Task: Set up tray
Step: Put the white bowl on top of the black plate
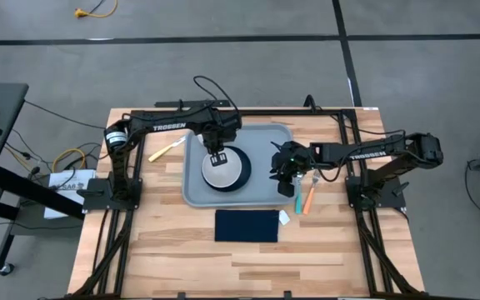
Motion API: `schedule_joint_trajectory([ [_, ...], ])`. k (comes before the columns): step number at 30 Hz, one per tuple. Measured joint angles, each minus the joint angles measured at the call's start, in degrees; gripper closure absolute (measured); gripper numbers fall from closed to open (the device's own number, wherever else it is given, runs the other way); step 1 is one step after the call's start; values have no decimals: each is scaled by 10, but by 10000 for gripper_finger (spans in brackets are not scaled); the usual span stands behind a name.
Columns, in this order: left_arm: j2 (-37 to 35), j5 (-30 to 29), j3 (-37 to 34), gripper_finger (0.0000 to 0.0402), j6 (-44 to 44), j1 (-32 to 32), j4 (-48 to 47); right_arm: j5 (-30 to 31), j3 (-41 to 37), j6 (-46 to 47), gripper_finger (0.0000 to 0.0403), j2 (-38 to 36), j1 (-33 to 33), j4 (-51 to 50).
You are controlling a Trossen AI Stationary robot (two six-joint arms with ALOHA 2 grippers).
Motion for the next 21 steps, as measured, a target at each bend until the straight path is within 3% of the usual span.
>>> schedule_joint_trajectory([
  [21, 1, 0, 0, 391, 5, 0, 12, 0, 0, 0, 312, 0, 0, 0],
])
